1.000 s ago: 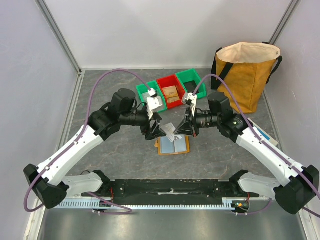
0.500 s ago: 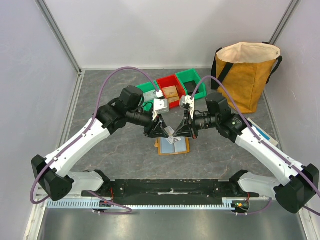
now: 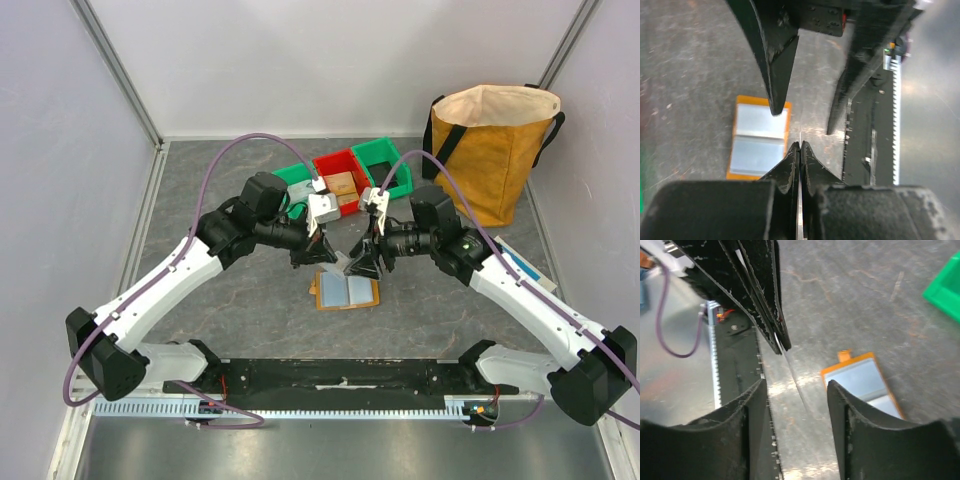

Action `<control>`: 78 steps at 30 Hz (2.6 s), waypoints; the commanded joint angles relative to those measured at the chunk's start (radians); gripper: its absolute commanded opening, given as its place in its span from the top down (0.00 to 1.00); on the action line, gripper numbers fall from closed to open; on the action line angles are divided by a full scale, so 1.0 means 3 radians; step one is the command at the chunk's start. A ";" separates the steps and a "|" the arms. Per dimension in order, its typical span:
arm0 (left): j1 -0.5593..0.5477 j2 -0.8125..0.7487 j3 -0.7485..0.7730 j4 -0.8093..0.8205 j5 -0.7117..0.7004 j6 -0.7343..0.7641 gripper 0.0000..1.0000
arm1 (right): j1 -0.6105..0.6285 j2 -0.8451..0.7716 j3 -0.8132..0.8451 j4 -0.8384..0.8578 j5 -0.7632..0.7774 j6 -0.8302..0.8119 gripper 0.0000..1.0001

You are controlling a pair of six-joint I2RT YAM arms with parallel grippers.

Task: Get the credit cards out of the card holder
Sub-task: Place the credit card in the storage box.

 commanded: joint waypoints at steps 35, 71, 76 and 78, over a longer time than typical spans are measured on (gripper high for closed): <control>0.1442 0.2242 0.0470 0.2327 -0.2317 -0.3664 0.92 | -0.0078 -0.0921 -0.0989 0.0618 0.2304 0.0836 0.02; 0.1426 0.2621 0.0573 0.2695 -0.2408 -0.3930 0.91 | -0.0078 -0.0957 -0.1015 0.0536 0.2401 0.0810 0.02; 0.1416 0.2590 0.0537 0.2736 -0.2465 -0.3930 0.91 | -0.0078 -0.0957 -0.1020 0.0541 0.2416 0.0805 0.02; 0.1416 0.2605 0.0532 0.2736 -0.2460 -0.3956 0.91 | -0.0078 -0.0962 -0.1015 0.0541 0.2411 0.0810 0.02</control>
